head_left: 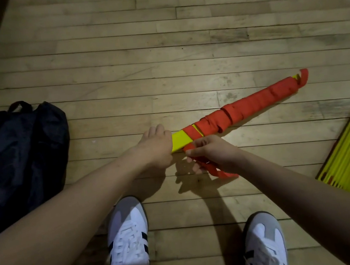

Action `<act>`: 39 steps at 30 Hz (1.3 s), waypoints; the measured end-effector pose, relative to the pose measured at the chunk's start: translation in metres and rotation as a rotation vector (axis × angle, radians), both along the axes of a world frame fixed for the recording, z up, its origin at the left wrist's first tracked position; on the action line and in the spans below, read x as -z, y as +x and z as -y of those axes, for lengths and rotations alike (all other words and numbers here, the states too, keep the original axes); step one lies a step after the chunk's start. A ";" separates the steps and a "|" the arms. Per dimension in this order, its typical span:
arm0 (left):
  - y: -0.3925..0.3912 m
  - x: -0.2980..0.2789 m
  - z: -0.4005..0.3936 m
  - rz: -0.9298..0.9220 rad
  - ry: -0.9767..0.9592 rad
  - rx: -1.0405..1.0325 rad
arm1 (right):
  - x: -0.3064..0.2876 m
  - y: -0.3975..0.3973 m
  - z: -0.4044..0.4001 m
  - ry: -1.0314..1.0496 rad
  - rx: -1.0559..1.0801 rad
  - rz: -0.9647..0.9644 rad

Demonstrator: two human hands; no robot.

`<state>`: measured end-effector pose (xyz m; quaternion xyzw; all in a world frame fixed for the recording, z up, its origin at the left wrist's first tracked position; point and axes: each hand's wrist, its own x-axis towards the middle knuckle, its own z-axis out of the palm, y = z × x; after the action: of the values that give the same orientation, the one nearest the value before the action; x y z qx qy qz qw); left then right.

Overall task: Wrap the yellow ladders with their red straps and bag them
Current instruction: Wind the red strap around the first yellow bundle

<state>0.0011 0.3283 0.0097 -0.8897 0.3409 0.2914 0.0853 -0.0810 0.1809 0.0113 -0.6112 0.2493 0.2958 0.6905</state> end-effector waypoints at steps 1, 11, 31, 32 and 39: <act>-0.001 0.000 -0.001 0.015 -0.028 0.032 | 0.000 -0.002 0.000 0.018 -0.007 -0.018; -0.004 -0.001 -0.003 0.147 -0.110 -0.093 | -0.003 -0.002 0.003 0.066 -0.022 -0.008; -0.004 0.011 -0.021 0.112 -0.170 0.006 | -0.001 -0.004 -0.006 -0.070 -0.095 -0.011; -0.004 0.010 -0.020 0.130 -0.166 -0.012 | -0.003 -0.002 -0.009 -0.068 -0.101 0.000; 0.000 0.009 -0.015 0.189 -0.118 -0.143 | -0.008 0.001 -0.011 -0.217 -0.070 0.266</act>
<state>0.0009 0.3437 0.0009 -0.9386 0.2839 0.1911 0.0434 -0.0796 0.1923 0.0190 -0.7244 0.1645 0.2074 0.6365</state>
